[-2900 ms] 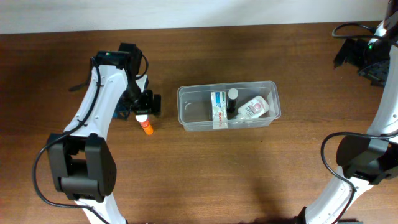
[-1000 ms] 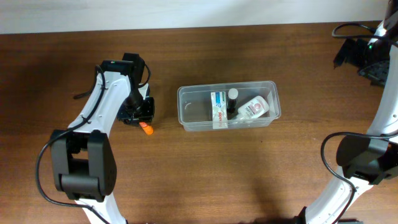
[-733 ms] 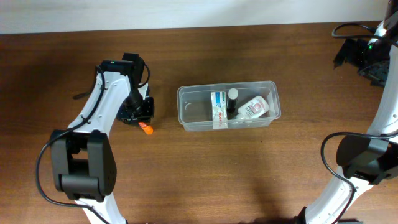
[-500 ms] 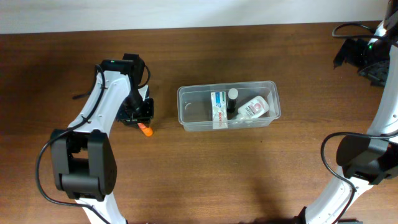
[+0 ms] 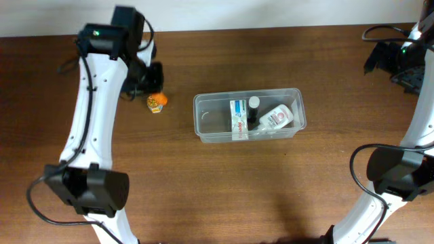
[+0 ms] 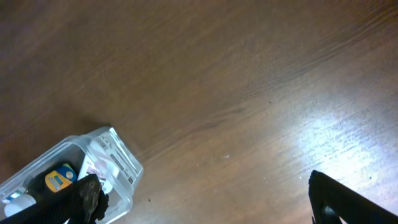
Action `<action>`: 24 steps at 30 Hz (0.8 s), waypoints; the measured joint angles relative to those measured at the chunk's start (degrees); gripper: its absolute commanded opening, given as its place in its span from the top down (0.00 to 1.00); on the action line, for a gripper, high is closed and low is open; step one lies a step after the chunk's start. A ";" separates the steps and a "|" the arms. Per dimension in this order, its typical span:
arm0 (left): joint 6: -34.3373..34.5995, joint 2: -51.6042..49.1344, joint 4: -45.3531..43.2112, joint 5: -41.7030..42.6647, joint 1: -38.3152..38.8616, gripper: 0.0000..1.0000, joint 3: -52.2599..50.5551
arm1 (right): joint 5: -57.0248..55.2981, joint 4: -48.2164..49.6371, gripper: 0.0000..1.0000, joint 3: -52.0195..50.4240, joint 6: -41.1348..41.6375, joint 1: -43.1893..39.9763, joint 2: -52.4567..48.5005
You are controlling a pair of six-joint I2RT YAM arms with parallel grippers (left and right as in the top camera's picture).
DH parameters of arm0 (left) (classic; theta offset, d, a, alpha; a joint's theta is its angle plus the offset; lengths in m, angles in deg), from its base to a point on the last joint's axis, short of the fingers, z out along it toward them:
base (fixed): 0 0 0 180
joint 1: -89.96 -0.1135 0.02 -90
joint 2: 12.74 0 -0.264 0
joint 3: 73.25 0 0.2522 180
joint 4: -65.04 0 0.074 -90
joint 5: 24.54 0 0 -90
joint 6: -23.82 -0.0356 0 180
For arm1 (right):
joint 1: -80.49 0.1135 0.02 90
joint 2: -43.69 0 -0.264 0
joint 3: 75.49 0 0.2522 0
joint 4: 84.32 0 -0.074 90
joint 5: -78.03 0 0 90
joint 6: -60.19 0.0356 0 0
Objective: Pack container
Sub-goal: 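Lift the orange tube and carry it right over the container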
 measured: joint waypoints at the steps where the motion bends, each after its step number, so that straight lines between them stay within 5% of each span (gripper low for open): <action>1: -0.02 0.00 0.07 0.61 0.72 0.69 2.95 | 0.00 -0.07 0.02 0.00 0.02 0.00 0.00; 7: 0.22 0.02 -2.95 2.80 9.84 0.68 13.33 | 0.00 -0.07 0.02 0.00 0.00 0.00 0.00; 24: 0.42 -6.73 -13.79 2.05 33.07 0.68 13.57 | 0.00 -0.07 0.02 0.00 0.04 0.00 0.00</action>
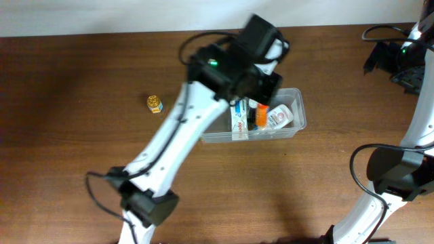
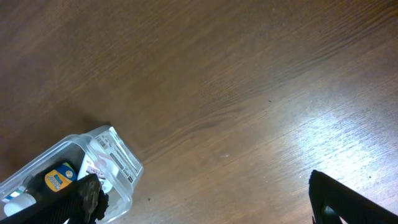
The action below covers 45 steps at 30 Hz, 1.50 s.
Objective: Pack container
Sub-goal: 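Lift the orange tube and carry it right over the container, then lower the tube into the container and open the left gripper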
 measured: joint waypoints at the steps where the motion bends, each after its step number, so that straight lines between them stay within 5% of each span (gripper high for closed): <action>1: 0.00 -1.03 -0.07 -0.07 0.63 0.68 0.00 | 0.00 0.00 0.02 0.00 -0.02 0.00 0.00; 9: 0.00 -9.16 -4.46 -0.33 3.65 0.68 -0.02 | 0.00 0.00 0.02 0.00 0.00 0.00 0.00; 26: -0.02 -9.86 -15.98 -2.08 3.69 0.68 -0.02 | 0.00 0.00 0.02 0.00 -0.04 0.00 0.00; 45: -0.02 -16.26 -16.37 -3.37 4.57 0.68 0.00 | 0.00 0.00 0.02 0.00 0.00 0.00 0.00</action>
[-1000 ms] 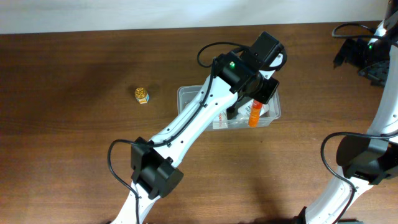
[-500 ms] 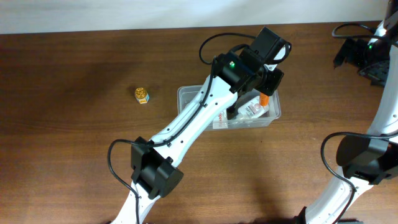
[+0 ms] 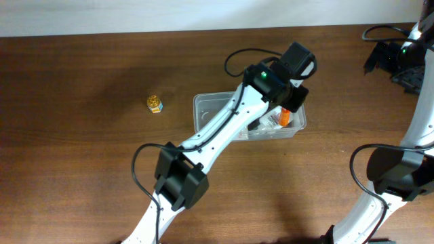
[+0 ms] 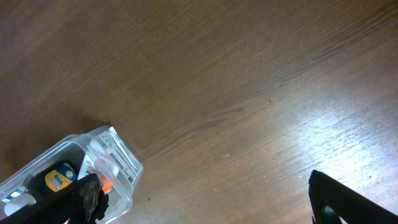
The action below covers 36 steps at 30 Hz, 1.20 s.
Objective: Pack container
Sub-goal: 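Lower the tube into the container and open the left gripper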
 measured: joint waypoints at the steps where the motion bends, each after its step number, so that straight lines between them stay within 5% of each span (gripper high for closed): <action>1: 0.00 -0.52 -0.02 -0.02 0.15 0.68 -0.02 | 0.00 0.02 0.02 0.00 0.00 0.00 0.00; 29: 0.00 -4.90 0.31 -0.02 3.04 0.67 0.00 | 0.00 0.00 0.02 0.00 0.00 0.00 0.00; 30: 0.00 -5.18 0.33 -0.02 3.04 0.53 0.00 | 0.00 0.00 0.02 0.00 -0.04 0.00 0.00; 32: -0.24 -5.40 0.50 -0.04 3.04 0.42 -0.02 | 0.00 0.00 0.02 0.00 -0.02 0.00 0.00; 36: 0.22 -5.40 0.63 -0.04 3.04 0.46 0.00 | 0.00 0.00 0.02 0.00 0.00 0.00 0.00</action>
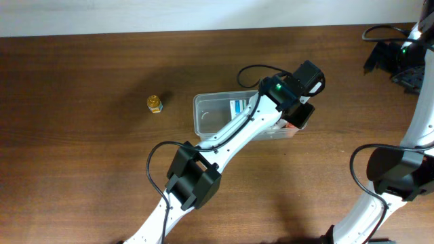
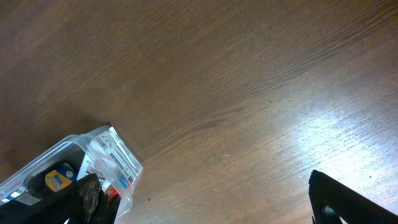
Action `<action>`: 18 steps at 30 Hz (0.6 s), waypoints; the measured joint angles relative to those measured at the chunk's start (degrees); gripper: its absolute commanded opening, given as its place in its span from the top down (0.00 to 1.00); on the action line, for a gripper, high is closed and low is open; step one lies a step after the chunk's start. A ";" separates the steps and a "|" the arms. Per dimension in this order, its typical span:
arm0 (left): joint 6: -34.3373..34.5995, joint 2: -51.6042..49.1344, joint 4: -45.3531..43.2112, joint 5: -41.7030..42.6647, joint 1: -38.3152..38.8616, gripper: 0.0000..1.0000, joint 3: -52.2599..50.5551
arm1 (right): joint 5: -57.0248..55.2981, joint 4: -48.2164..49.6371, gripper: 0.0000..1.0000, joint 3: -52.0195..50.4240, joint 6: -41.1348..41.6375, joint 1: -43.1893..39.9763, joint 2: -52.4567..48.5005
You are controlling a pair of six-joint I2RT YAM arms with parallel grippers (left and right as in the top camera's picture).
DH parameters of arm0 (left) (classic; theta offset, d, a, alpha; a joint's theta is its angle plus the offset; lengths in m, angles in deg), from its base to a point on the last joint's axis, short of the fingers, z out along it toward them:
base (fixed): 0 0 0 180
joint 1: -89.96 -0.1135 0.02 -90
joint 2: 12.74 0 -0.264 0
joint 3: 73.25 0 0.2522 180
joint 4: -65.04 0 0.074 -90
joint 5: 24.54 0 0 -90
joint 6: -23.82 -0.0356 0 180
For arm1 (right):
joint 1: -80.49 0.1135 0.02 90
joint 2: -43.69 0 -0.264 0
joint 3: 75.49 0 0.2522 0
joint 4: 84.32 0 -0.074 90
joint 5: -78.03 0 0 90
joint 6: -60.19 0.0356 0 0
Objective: Pack container
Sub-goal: 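Lower the tube into the container and open the left gripper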
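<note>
The clear plastic container (image 1: 210, 120) sits mid-table; a blue-and-white box (image 1: 237, 107) shows inside, the rest lies under my left arm. My left gripper (image 1: 302, 116) hangs over the container's right end, its fingers hidden beneath the wrist. In the right wrist view the container's corner (image 2: 118, 152) shows a small orange item (image 2: 111, 190) and a yellow-and-blue labelled item (image 2: 59, 178) inside. A small yellow-orange bottle (image 1: 155, 104) stands on the table left of the container. My right gripper (image 2: 202, 176) is open over bare wood, right of the container.
The brown wooden table (image 1: 81, 163) runs to a white wall at the back. My right arm (image 1: 400, 57) stays at the far right back corner, with its cable. The left arm (image 1: 230, 139) lies diagonally across the container.
My left gripper has shifted a little right, from inside the container's right end to over its right wall. The orange item still shows at that end. The right arm has not moved.
My left gripper was first at the orange and yellow things left of the container. Then it was over the container's middle with an orange item, the yellow-orange bottle left behind. Later it was at the container's right end, and now slightly further right.
</note>
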 measured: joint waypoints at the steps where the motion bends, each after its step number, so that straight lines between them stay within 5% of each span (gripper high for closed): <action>1: -0.04 0.00 0.17 0.02 0.00 0.46 0.00 | 0.00 0.00 0.02 0.00 -0.04 0.00 0.00; 18: -0.26 0.00 0.61 0.00 -0.02 0.46 0.00 | 0.00 0.00 0.02 0.00 -0.02 0.00 0.00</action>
